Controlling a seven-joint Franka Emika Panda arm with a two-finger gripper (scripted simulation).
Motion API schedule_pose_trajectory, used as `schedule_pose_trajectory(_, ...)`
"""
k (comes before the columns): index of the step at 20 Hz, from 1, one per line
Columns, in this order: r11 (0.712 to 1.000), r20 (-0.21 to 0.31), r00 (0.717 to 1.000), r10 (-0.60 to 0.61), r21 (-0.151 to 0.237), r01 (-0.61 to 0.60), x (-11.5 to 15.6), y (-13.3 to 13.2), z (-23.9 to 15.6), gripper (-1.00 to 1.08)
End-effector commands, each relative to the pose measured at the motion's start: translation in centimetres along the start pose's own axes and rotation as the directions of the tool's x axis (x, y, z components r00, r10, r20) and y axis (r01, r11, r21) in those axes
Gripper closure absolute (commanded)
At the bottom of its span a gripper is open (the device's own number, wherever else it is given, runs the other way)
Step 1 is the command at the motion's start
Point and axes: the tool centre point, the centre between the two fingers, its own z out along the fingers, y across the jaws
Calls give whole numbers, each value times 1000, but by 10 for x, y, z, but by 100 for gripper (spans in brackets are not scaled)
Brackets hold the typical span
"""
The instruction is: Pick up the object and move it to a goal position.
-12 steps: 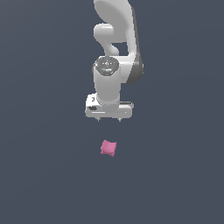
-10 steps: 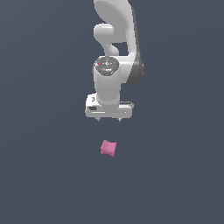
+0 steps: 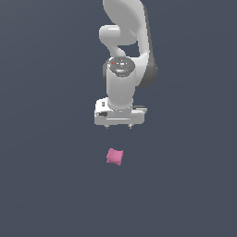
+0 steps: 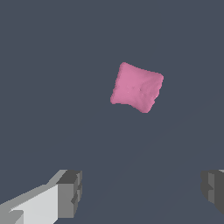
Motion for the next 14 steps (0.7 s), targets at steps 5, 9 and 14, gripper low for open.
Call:
schedule_pose_trajectory(5,1000,0,1000,1,-1,-1,1,0,0,-92)
schedule_pose_trajectory(9,1000,-2,1000,20,2,-20,7,2,4,-92)
schedule_pose_trajectory(14,998,-5,998,68,7,-68,22,5,14,-92)
